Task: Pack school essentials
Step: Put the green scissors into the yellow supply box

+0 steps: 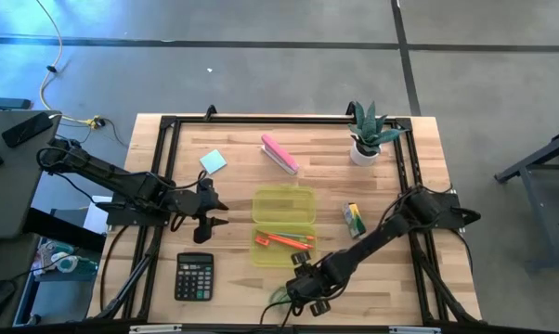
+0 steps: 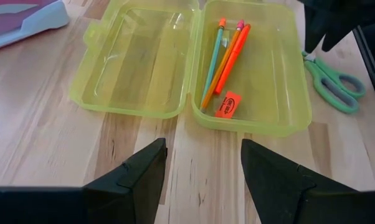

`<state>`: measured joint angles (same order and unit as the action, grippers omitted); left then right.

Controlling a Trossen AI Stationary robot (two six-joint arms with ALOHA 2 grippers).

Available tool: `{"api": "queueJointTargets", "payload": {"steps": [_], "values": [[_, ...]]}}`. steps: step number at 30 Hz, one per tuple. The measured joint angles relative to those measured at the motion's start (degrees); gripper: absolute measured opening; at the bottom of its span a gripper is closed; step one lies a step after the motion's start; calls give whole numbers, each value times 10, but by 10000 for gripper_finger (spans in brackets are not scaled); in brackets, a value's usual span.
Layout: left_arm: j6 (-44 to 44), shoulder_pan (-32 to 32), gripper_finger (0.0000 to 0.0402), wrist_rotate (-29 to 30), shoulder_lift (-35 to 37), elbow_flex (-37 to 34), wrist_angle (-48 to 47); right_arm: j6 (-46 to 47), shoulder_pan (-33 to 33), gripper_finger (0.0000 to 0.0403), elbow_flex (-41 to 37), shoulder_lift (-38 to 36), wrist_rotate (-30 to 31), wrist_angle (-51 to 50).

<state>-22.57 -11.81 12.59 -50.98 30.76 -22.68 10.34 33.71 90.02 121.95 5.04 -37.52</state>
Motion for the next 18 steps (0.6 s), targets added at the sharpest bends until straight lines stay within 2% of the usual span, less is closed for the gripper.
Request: {"api": "queueJointTargets", "payload": {"steps": [18], "values": [[0,0,195,0,0,0,1,4,-4,154,-1,27,12,34]]}}
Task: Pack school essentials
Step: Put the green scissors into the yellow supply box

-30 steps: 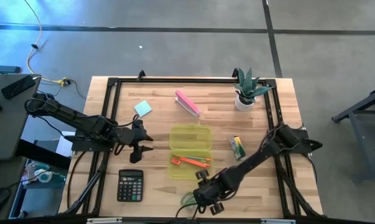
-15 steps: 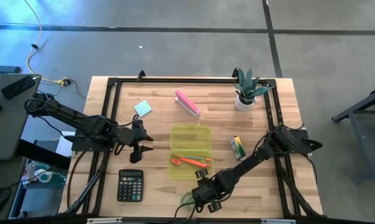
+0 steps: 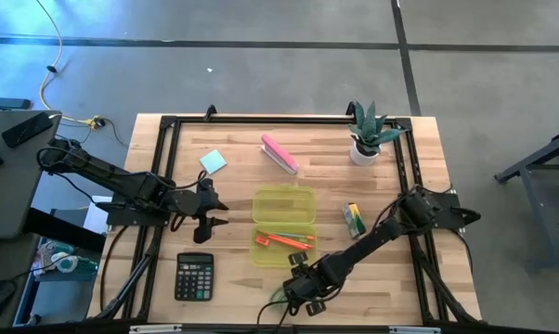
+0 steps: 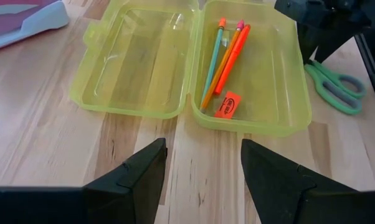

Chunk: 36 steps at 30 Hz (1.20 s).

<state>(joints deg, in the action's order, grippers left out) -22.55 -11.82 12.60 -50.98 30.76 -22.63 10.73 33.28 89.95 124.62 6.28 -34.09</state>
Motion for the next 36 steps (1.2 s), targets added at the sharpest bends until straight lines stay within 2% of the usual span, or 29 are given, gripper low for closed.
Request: {"api": "queueJointTargets", "payload": {"steps": [21,24,31,36], "values": [[1,0,195,0,0,0,0,-3,-7,153,3,21,-14,36],[1,0,195,0,0,0,0,7,-7,142,2,21,-15,36],[1,0,195,0,0,0,0,11,-6,86,2,23,-19,35],[1,0,195,0,0,0,0,13,-6,84,2,23,-20,34]]}}
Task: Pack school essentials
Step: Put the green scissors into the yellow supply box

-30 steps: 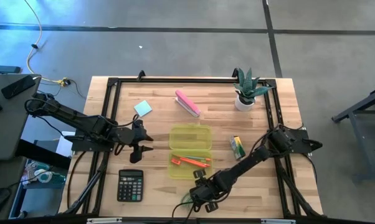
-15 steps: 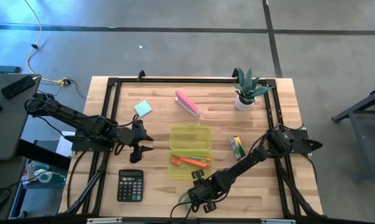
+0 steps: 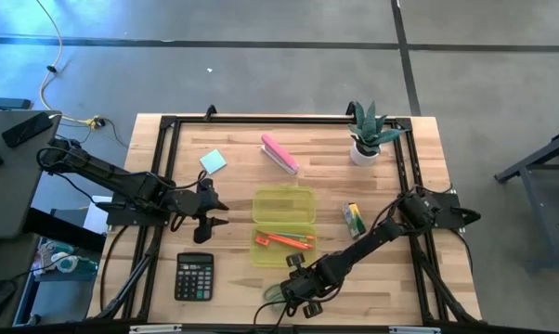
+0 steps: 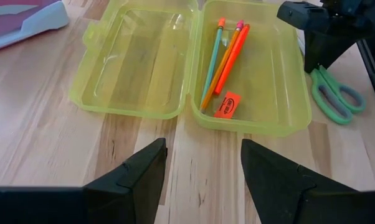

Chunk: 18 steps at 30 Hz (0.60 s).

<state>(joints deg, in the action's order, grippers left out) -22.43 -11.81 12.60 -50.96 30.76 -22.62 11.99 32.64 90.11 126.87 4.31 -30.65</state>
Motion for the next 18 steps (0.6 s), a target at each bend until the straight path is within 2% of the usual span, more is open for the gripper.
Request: {"api": "queueJointTargets", "payload": {"steps": [18], "values": [[-1,0,195,0,0,0,0,8,3,87,-4,-53,31,1]]}}
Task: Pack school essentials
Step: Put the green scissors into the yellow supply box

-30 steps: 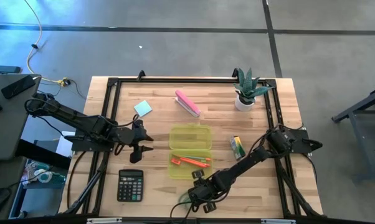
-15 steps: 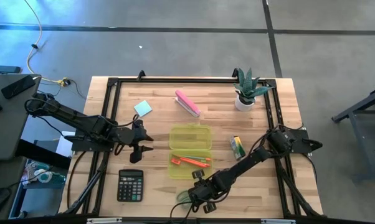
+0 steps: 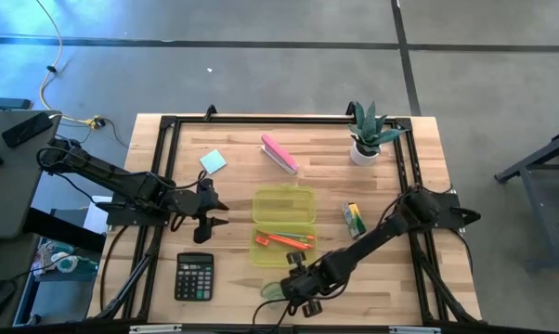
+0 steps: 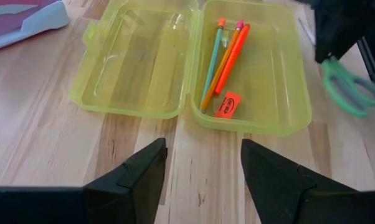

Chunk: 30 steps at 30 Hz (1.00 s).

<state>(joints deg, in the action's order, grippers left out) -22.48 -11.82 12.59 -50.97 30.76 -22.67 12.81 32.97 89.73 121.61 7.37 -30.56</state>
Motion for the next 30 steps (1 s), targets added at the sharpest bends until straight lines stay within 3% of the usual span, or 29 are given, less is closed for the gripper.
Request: {"api": "queueJointTargets", "payload": {"steps": [6,15,22,30], "values": [[0,0,195,0,0,0,0,-30,-6,87,1,-42,24,17],[-1,0,195,0,0,0,-1,-78,-65,87,2,-79,119,10],[0,0,195,0,0,0,-3,-24,-129,87,3,-58,79,-50],[0,0,195,0,0,0,-3,8,-145,87,3,-46,26,-70]]}}
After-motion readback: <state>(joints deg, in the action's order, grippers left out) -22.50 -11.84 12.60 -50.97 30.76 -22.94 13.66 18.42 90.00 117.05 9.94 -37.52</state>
